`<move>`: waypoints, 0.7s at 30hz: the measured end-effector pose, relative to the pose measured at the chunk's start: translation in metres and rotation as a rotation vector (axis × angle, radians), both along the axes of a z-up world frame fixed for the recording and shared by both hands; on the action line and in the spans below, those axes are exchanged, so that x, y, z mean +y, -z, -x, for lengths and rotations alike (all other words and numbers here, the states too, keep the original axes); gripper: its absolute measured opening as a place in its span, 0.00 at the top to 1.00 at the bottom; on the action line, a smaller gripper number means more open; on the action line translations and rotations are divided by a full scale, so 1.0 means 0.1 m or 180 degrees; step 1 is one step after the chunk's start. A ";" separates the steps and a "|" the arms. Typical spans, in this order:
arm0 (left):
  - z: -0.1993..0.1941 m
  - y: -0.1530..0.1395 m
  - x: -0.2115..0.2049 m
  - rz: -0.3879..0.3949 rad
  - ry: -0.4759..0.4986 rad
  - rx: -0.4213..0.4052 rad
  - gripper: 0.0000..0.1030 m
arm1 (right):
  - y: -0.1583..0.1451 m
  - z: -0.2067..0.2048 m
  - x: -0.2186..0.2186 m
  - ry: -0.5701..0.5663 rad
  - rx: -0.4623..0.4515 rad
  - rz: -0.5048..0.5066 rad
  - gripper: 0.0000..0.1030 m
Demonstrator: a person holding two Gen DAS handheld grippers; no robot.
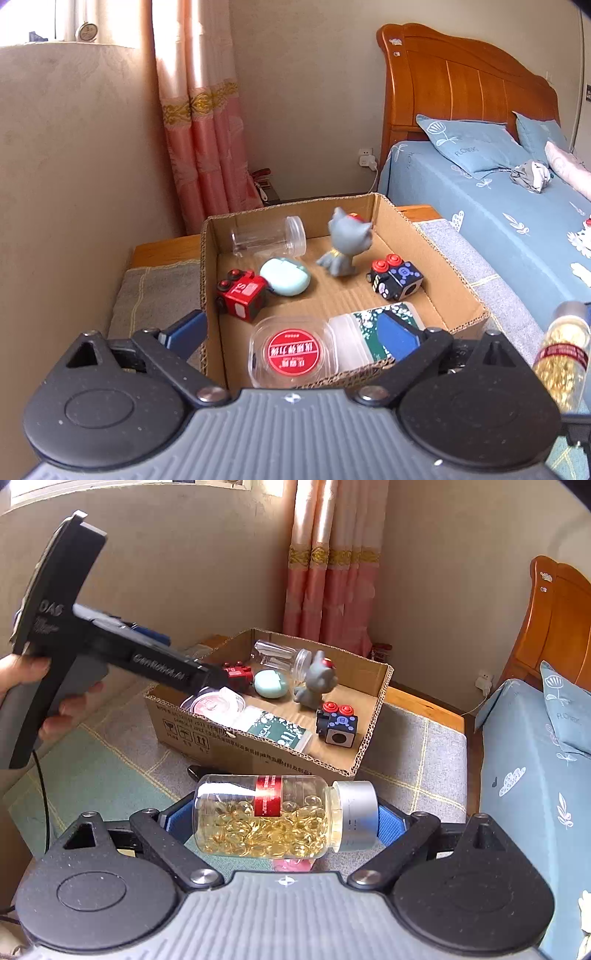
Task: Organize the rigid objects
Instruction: 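Lower both items into the cardboard box and open both tools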
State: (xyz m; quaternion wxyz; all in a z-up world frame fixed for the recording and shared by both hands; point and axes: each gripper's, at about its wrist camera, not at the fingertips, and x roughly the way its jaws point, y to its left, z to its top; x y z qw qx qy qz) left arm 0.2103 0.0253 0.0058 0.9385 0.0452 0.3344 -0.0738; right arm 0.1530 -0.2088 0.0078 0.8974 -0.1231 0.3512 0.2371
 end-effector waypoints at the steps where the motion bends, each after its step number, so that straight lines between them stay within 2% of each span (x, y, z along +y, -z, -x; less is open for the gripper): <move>1: 0.05 0.00 0.04 0.0008 -0.0035 -0.0014 0.03 | -0.02 -0.03 0.00 0.0000 0.0004 -0.0012 0.07; 7: 0.29 -0.01 0.22 0.0052 -0.0234 -0.0071 0.02 | -0.15 -0.30 0.03 0.0082 0.0043 -0.0141 0.07; 10: 0.37 0.00 0.29 -0.0019 -0.0300 -0.0081 0.02 | -0.20 -0.47 0.10 0.0131 0.0063 -0.0152 0.07; 15: 0.47 0.01 0.41 -0.0215 -0.0462 -0.0131 0.02 | -0.26 -0.84 0.29 0.0179 0.0146 -0.0157 0.07; 21: 0.55 0.02 0.63 -0.0167 -0.0583 -0.0133 0.02 | -0.20 -1.29 0.63 0.0253 0.0316 -0.0143 0.07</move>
